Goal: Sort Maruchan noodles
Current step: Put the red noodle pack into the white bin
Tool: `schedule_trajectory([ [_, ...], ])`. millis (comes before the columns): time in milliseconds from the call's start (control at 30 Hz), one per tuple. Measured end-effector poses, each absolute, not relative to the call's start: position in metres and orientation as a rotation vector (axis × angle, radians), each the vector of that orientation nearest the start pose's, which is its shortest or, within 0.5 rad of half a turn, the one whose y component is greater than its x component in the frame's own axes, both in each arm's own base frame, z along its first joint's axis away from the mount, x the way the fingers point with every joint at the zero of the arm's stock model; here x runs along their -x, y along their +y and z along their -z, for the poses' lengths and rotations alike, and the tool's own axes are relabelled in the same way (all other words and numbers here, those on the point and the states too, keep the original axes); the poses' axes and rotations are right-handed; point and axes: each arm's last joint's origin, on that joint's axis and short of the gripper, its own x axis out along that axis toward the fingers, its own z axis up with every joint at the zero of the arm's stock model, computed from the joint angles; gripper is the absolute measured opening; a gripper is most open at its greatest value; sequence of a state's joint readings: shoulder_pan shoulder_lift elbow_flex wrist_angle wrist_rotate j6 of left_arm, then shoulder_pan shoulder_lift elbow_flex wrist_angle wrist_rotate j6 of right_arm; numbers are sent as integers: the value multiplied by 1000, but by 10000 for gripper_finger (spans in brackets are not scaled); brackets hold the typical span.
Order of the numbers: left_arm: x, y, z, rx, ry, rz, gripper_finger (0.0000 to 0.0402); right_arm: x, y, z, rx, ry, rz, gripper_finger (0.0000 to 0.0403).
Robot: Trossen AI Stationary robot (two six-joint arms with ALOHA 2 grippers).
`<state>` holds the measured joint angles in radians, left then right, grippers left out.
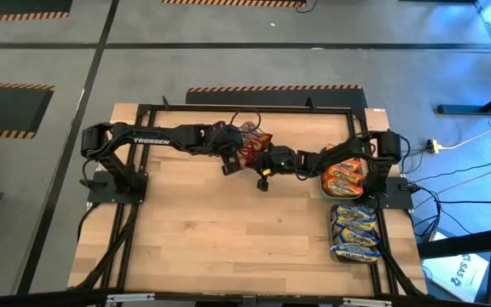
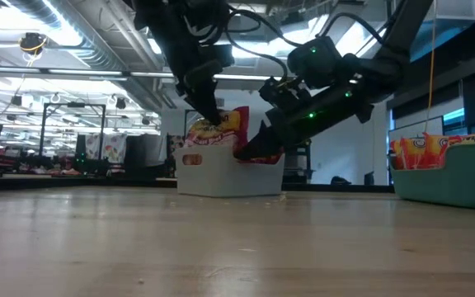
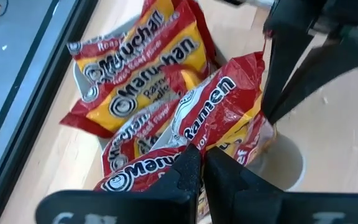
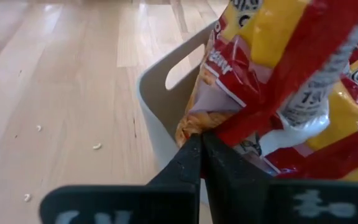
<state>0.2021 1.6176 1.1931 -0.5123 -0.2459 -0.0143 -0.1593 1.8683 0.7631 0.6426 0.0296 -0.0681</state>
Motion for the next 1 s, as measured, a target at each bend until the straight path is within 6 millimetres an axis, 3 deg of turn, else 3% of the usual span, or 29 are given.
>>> schedule_trajectory([
  [567,-319,79,-245,-203,1039,-573,9,-341,-56,-115,58,495,194,1],
  [733,-318,78,-243,-234,1067,-562,9,-342,-56,-128,64,442,195,1],
  [1000,-324,79,-218,-253,1190,-508,9,-341,-56,-126,63,465,194,1],
])
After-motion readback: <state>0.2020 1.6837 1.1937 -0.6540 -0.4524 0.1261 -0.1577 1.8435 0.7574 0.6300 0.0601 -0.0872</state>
